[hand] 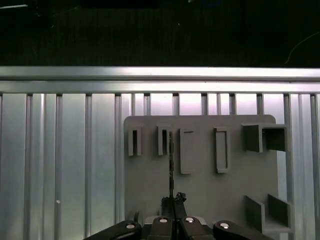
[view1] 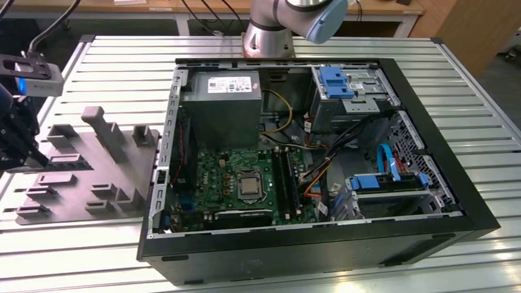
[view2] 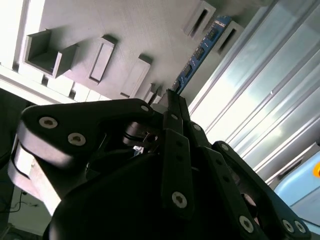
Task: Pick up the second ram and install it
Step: 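Pick up the second ram and move it above second insertion slot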
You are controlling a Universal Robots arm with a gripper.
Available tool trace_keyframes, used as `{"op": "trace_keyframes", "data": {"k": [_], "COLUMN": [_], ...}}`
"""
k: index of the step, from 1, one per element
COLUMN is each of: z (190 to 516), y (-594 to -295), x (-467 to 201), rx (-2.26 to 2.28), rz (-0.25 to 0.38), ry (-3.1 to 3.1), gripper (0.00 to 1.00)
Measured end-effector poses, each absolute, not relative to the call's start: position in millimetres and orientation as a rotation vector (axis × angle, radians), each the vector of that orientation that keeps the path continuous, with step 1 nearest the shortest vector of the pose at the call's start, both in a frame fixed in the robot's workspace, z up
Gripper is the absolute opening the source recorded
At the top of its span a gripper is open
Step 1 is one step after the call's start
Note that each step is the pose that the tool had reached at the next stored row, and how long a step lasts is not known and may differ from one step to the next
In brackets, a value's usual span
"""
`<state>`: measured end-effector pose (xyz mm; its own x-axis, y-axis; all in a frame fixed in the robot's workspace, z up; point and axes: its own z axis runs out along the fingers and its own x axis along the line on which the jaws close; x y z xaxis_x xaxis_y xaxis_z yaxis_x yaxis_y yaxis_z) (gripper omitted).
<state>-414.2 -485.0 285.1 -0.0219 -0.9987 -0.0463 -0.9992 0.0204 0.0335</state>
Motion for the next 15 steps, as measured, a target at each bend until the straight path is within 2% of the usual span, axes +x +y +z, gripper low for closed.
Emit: {"op": "trace_keyframes", "data": {"k": [15], "z": [320], "y": [-485], "x": [-414], "rx": [-2.190], "rz": [0.089], "ry": [2.237], "gripper": [0.11]}}
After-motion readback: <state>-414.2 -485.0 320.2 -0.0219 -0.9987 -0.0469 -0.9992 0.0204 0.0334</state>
